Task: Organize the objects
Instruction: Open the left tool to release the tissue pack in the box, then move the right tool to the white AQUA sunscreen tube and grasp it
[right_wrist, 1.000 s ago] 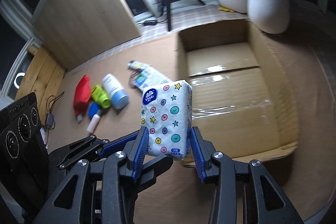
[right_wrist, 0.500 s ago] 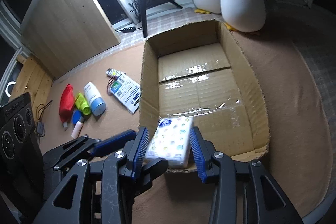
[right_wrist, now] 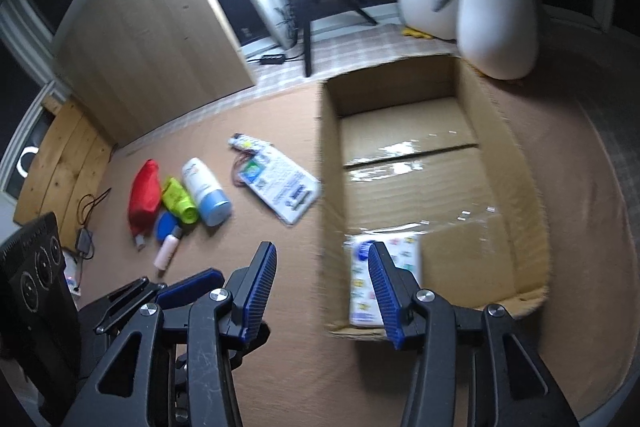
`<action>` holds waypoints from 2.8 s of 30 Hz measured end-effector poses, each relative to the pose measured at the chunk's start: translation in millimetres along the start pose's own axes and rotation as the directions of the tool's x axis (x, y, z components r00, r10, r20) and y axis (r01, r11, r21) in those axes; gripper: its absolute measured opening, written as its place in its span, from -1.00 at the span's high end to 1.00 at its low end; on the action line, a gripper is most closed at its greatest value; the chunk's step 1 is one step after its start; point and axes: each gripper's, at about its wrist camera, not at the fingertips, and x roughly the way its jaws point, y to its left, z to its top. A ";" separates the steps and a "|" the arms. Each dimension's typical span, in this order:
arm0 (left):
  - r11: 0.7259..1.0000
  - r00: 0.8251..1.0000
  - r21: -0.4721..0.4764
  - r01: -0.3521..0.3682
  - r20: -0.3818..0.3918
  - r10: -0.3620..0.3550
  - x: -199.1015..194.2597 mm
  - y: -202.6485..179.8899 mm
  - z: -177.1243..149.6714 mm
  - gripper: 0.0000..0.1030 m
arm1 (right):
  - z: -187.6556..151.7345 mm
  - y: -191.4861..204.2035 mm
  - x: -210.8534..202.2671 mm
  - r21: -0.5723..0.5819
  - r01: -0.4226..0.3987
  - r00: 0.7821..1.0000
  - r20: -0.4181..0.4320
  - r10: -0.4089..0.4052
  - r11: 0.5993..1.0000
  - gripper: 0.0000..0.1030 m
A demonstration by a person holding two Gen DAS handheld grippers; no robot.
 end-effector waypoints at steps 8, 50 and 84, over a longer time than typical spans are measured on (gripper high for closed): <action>0.984 0.995 -0.153 -0.090 0.019 0.094 -52.0 83.8 -33.6 -0.24 | 13.2 61.1 37.7 -0.082 -0.026 0.999 -0.045 0.022 0.996 0.14; 0.920 0.978 -0.341 -0.196 0.005 0.210 -112.4 198.3 -85.8 -0.25 | 76.3 177.8 221.8 -0.292 0.009 0.958 -0.272 -0.092 0.956 0.04; 0.981 0.980 -0.172 0.086 -0.164 -0.115 30.3 101.2 -32.9 -0.25 | -26.1 69.2 123.2 0.051 -0.089 0.963 -0.252 0.099 0.995 -0.11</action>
